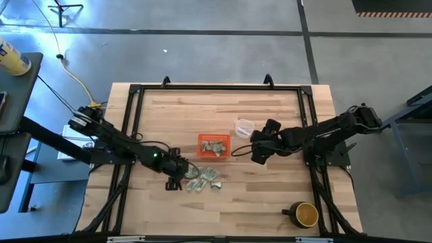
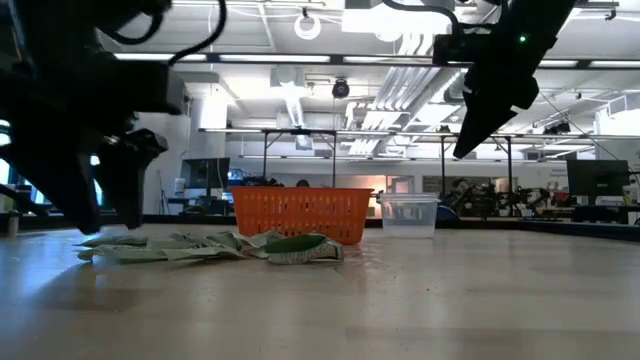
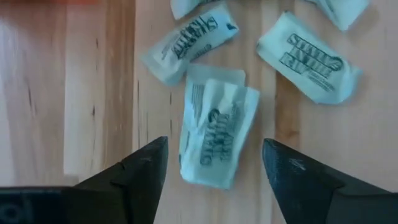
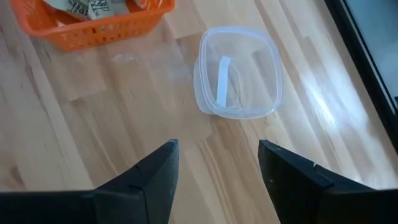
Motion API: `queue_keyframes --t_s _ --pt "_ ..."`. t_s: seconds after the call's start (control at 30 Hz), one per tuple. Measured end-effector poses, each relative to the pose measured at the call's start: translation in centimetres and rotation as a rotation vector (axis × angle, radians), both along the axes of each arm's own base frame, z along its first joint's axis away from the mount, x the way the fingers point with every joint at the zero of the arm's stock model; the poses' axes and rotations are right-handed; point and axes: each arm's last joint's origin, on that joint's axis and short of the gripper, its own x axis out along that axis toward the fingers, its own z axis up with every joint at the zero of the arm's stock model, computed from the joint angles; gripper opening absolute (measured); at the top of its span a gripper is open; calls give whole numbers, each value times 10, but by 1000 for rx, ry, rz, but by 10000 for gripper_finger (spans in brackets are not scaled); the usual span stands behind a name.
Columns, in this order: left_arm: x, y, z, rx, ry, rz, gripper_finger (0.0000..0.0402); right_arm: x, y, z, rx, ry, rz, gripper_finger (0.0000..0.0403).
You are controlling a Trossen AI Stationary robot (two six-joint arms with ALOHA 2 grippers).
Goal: Pick and place Stevia / Truvia into bins
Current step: Put the stevia packet into the basket
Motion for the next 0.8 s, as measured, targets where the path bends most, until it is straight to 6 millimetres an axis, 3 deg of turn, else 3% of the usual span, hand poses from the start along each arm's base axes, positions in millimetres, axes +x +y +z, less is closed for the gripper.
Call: queue_keyframes --t_s 0.33,0.47,0.7,0.8 --pt "16 23 -14 -64 50 14 230 0 1 -1 48 0 -2 212" --pt "17 30 -13 -65 55 -2 177 -1 1 -1 60 -6 -27 211" --pt "20 29 -11 -63 40 -45 45 -2 1 -1 62 -7 -50 209" --pt "24 27 -5 -71 34 -45 31 -2 1 -1 61 -7 -50 209"
